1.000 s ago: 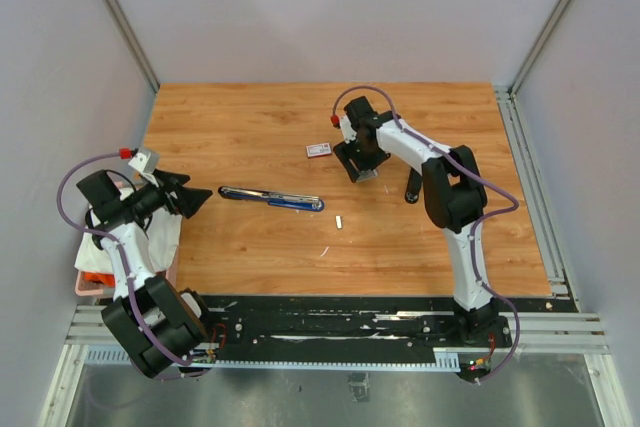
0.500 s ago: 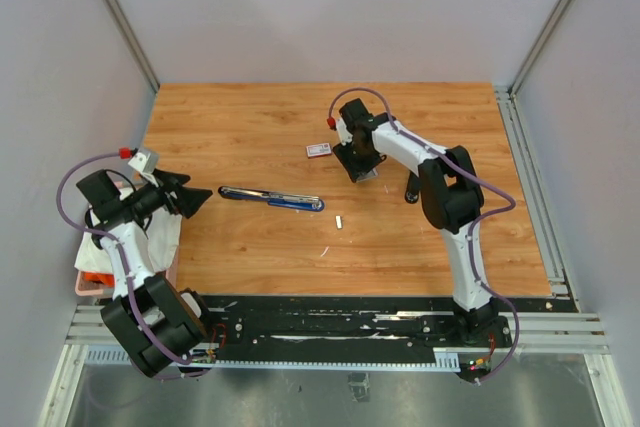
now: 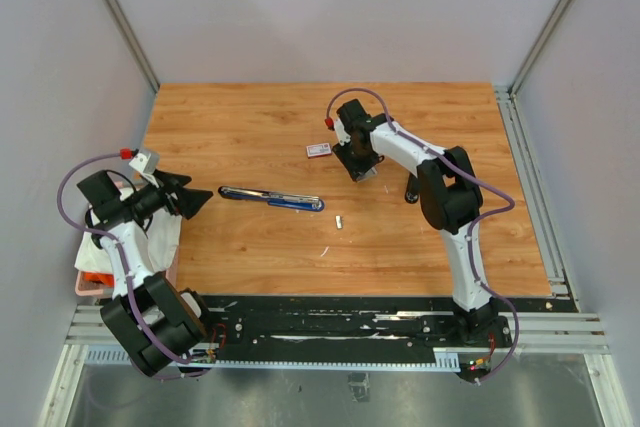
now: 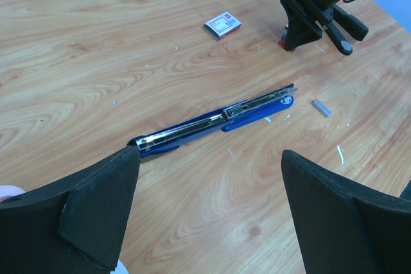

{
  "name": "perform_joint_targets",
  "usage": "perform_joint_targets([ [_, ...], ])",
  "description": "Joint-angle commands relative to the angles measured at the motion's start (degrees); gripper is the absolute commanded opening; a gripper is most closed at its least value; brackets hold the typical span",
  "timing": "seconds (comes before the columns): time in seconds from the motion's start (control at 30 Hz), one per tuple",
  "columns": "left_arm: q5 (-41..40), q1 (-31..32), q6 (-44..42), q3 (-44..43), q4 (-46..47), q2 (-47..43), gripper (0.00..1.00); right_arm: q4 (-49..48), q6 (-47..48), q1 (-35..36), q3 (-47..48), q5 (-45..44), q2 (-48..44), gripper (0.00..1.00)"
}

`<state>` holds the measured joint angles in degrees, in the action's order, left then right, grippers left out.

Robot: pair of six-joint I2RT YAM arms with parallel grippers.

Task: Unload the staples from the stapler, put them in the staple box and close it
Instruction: Adjust the staple in the staple box, then adjust the stapler at the center of the board.

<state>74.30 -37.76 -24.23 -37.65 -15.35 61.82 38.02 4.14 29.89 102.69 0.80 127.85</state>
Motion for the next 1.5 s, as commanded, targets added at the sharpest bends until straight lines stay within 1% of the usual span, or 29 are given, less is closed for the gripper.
perform_joint_targets([
  [0.0,1.46,-0.61,-1.21,-2.03,-0.66,0.39,0.98,0.34,0.60,0.70,1.02,-1.66,1.45,0.43],
  [0.23,1.54,-0.63,-1.61,-2.17,-1.18,0.48,0.98,0.39,0.91,0.70,1.02,-1.41,1.45,0.39],
  [0.3,1.63,-0.67,-1.78,-2.23,-1.33,0.56,0.98,0.39,0.92,0.69,1.01,-1.54,1.52,0.41],
  [0.37,1.63,-0.67,-1.87,-2.25,-1.48,0.58,0.98,0.39,1.08,0.70,1.06,-1.67,1.38,0.45],
  [0.47,1.72,-0.65,-2.43,-2.44,-2.10,0.60,0.98,0.52,1.71,0.70,1.32,-1.56,1.13,0.48],
  [0.7,1.81,-0.66,-2.96,-2.73,-2.74,0.89,0.98,0.90,3.10,0.70,1.79,-1.36,-1.52,0.51],
  [0.87,1.85,-0.75,-3.24,-2.80,-3.02,0.92,0.98,0.91,4.08,0.82,1.27,-0.31,-5.54,0.52],
  [1.0,1.81,-0.78,-3.50,-2.93,-3.28,0.79,0.98,0.77,5.54,1.64,-0.41,0.54,-9.03,0.52],
  [1.27,1.68,-0.73,-4.14,-3.05,-4.03,0.48,0.98,-1.03,7.63,3.28,-7.82,0.35,-16.08,0.53],
  [1.33,1.57,-0.74,-4.56,-3.19,-4.40,0.15,0.98,-1.13,7.68,3.42,-9.74,-0.36,-17.86,0.56],
  [1.47,1.14,-0.69,-4.69,-3.37,-4.47,-1.19,0.98,-1.90,8.23,3.33,-13.48,-3.47,-21.32,0.65],
])
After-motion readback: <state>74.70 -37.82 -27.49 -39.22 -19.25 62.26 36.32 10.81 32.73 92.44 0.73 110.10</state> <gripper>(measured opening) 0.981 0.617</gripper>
